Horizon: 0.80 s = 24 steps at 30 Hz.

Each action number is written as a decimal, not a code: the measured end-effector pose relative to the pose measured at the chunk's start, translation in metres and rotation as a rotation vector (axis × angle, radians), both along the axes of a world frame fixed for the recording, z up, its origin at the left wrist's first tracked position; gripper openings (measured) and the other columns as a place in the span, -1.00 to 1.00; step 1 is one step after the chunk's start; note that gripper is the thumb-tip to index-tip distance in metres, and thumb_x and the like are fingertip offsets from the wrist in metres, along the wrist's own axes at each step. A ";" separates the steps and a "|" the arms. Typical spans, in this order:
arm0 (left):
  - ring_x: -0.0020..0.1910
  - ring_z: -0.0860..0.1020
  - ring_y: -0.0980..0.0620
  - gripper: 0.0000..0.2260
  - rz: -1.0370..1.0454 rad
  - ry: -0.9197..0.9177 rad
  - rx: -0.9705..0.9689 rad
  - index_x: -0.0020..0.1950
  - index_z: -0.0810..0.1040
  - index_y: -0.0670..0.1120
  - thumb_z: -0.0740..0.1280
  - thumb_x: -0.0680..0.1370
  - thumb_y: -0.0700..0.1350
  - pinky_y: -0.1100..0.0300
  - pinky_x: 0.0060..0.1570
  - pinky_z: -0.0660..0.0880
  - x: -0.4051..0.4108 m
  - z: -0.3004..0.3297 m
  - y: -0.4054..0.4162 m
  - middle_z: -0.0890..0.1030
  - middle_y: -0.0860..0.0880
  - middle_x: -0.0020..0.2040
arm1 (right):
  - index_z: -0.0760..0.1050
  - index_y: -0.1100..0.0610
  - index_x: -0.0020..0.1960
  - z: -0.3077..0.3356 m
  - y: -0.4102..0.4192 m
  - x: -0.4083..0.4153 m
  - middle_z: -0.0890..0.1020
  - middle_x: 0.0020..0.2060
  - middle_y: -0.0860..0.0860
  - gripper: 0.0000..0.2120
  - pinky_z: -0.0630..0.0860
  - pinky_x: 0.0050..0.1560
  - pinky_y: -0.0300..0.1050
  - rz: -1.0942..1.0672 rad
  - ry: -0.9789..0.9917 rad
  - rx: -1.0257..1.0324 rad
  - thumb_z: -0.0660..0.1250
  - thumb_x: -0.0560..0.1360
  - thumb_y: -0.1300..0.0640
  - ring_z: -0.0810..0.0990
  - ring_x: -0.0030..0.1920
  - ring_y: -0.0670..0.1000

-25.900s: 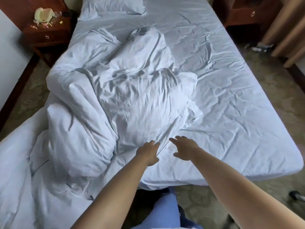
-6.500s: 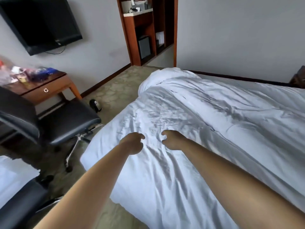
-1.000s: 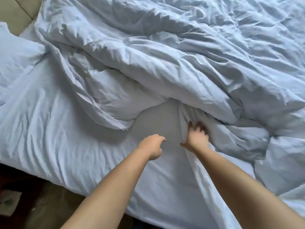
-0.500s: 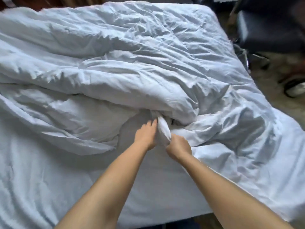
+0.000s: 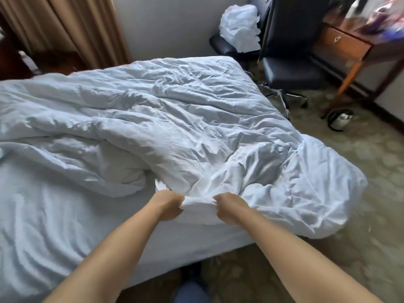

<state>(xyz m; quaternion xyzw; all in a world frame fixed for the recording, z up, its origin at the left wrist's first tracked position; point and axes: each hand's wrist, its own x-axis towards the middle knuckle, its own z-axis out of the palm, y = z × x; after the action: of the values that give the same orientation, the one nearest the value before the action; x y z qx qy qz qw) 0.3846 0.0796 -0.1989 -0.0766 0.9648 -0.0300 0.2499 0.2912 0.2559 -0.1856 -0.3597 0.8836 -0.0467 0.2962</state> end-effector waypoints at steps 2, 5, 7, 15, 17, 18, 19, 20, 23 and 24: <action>0.13 0.55 -0.18 -0.73 -0.011 -0.025 0.003 0.12 0.48 -0.13 0.19 0.59 0.05 0.09 0.04 0.44 0.028 0.014 0.034 0.59 -0.12 0.13 | 0.47 0.10 0.24 0.004 0.032 0.019 0.54 0.21 0.10 -0.61 0.46 0.08 -0.06 0.012 0.026 0.004 0.11 0.46 0.29 0.52 0.19 0.17; 0.07 0.54 -0.17 -0.68 0.016 -0.087 0.004 0.05 0.40 -0.12 0.19 0.59 0.15 0.05 0.04 0.45 0.071 0.031 0.087 0.56 -0.12 0.09 | 0.47 0.11 0.23 0.017 0.077 0.055 0.54 0.18 0.12 -0.60 0.41 -0.04 -0.10 0.055 0.042 0.023 0.10 0.46 0.33 0.53 0.17 0.18; 0.07 0.52 -0.15 -0.67 0.039 -0.100 0.018 0.09 0.39 -0.12 0.23 0.57 0.14 0.02 0.07 0.47 0.095 0.045 0.112 0.54 -0.12 0.11 | 0.46 0.11 0.27 0.029 0.098 0.074 0.53 0.19 0.13 -0.57 0.41 -0.04 -0.09 0.075 0.070 0.038 0.09 0.47 0.35 0.53 0.17 0.18; -0.01 0.52 -0.12 -0.63 0.084 -0.039 0.146 0.15 0.46 -0.20 0.41 0.48 0.00 0.15 -0.20 0.38 0.157 0.125 0.192 0.54 -0.13 0.02 | 0.55 0.11 0.14 0.084 0.155 0.115 0.56 0.13 0.14 -0.59 0.43 -0.01 -0.10 -0.012 0.226 -0.037 0.08 0.42 0.35 0.55 0.13 0.19; -0.12 0.47 -0.08 -0.64 0.043 -0.052 0.144 0.11 0.47 -0.22 0.44 0.45 -0.03 0.16 -0.23 0.35 0.171 0.141 0.205 0.49 -0.11 -0.07 | 0.56 0.09 0.14 0.093 0.165 0.129 0.56 0.13 0.13 -0.58 0.41 -0.02 -0.12 -0.056 0.235 -0.049 0.08 0.42 0.35 0.54 0.13 0.19; -0.15 0.44 -0.05 -0.64 0.016 -0.055 0.138 0.11 0.47 -0.23 0.45 0.45 -0.05 0.16 -0.23 0.34 0.179 0.146 0.210 0.46 -0.09 -0.10 | 0.56 0.08 0.12 0.095 0.170 0.139 0.56 0.12 0.13 -0.59 0.40 -0.04 -0.12 -0.072 0.236 -0.044 0.08 0.43 0.35 0.54 0.12 0.19; -0.15 0.43 -0.03 -0.64 -0.002 -0.068 0.141 0.12 0.46 -0.23 0.45 0.44 -0.07 0.15 -0.22 0.35 0.188 0.148 0.213 0.45 -0.08 -0.10 | 0.57 0.09 0.08 0.095 0.173 0.149 0.57 0.10 0.13 -0.61 0.40 -0.05 -0.12 -0.079 0.228 -0.035 0.08 0.43 0.35 0.54 0.10 0.20; -0.14 0.43 -0.03 -0.63 -0.012 -0.087 0.149 0.13 0.45 -0.23 0.45 0.44 -0.09 0.14 -0.21 0.36 0.199 0.149 0.214 0.44 -0.07 -0.10 | 0.56 0.09 0.01 0.091 0.175 0.161 0.58 0.08 0.13 -0.64 0.41 -0.07 -0.11 -0.080 0.213 -0.025 0.08 0.42 0.35 0.55 0.08 0.19; -0.09 0.45 -0.04 -0.62 -0.028 -0.139 0.180 0.19 0.43 -0.24 0.42 0.43 -0.16 0.12 -0.17 0.41 0.234 0.138 0.211 0.45 -0.09 -0.05 | 0.53 0.07 -0.05 0.076 0.176 0.196 0.58 0.08 0.12 -0.69 0.42 -0.05 -0.12 -0.089 0.169 0.011 0.08 0.43 0.34 0.55 0.08 0.17; -0.05 0.46 -0.05 -0.59 -0.010 -0.166 0.208 0.24 0.42 -0.23 0.42 0.43 -0.18 0.10 -0.12 0.43 0.246 0.130 0.208 0.47 -0.10 0.00 | 0.55 0.07 0.03 0.072 0.175 0.207 0.57 0.12 0.11 -0.66 0.44 -0.01 -0.12 -0.084 0.162 0.030 0.09 0.44 0.34 0.54 0.12 0.16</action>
<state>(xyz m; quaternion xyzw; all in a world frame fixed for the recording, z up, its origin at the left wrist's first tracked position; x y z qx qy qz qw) 0.6303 0.2877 -0.0693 -0.0428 0.9390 0.0627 0.3355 0.4984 0.4311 -0.1138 -0.3205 0.9196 -0.0164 0.2268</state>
